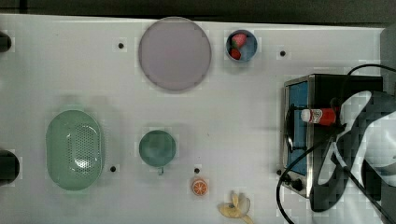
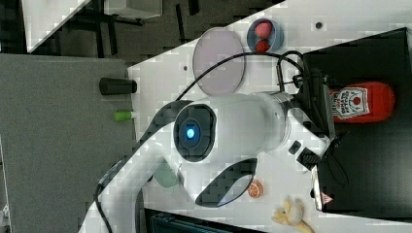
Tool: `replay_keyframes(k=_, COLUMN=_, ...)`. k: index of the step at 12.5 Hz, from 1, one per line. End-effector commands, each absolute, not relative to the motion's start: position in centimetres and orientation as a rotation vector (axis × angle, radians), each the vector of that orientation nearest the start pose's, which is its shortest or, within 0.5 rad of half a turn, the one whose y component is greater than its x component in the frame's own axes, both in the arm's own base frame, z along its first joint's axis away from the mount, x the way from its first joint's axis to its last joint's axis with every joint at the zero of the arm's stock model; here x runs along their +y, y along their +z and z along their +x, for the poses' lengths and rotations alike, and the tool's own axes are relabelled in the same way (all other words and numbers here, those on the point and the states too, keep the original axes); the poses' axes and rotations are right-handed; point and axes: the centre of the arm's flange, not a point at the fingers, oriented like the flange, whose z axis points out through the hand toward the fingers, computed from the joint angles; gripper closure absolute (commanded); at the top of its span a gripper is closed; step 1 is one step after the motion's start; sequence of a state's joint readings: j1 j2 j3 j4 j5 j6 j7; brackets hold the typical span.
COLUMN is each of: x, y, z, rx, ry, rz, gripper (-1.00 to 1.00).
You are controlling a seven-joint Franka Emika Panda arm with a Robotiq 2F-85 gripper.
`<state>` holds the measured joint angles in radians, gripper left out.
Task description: Pick Ketchup from oven and place it on table.
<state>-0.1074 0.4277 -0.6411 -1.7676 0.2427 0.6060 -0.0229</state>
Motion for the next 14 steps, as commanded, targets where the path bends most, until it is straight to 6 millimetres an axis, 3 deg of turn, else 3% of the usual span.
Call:
replay_keyframes(k=1, x=-41.3, y=36.5, z=50.9, rx=2.327, ry=-0.164, rz=-2.167, gripper=-1.0)
replay_keyframes(k=2, x=-41.1, y=36.2, z=51.0, rx=2.327, ry=-0.157, rz=-2.16, gripper=-0.93)
replay_keyframes(k=5, x=-41.5, y=36.3, z=51.1, rx=2.331, ry=-0.194, rz=-2.153, gripper=-0.26)
replay_keyframes(k=9, x=-41.6, y=37.3, z=51.1, rx=2.326, ry=-0.196, rz=-2.148, gripper=-0.26)
replay_keyframes(k=11, x=-40.7, y=41.5, z=52.4, rx=2.269, ry=-0.179, rz=-2.176, gripper=-0.27)
replay_keyframes(k=14, x=-36.5, y=49.8, z=54.5, rx=2.138, ry=-0.094, rz=-2.275, gripper=-0.27)
